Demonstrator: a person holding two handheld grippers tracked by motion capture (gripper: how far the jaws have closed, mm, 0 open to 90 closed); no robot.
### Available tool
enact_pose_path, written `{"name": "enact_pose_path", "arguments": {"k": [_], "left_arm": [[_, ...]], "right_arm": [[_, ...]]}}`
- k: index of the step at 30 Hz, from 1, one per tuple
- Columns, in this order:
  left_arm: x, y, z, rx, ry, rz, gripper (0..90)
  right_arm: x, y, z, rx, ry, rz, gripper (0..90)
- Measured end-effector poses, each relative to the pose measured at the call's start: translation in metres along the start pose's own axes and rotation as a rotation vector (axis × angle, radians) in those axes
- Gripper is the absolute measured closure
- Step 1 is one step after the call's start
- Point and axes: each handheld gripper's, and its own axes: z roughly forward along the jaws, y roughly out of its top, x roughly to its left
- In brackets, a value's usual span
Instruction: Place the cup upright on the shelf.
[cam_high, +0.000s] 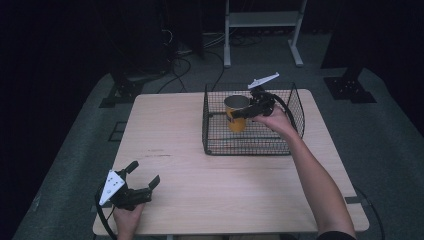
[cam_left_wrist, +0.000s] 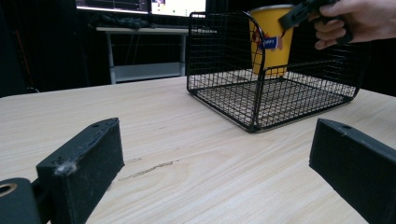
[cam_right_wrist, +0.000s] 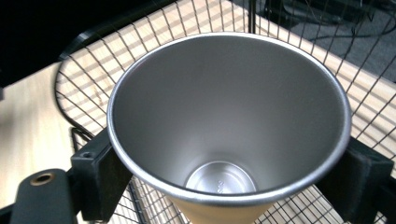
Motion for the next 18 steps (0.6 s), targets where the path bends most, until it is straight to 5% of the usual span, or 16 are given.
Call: {"name": "enact_pose_path", "arguments": {"k": [18], "left_arm": [[0.0,0.0,0.0,0.0,0.0,0.001,2.3]], "right_arm": [[-0.015,-0.013,0.023,0.071,-0.079,0.003,13.3]]}}
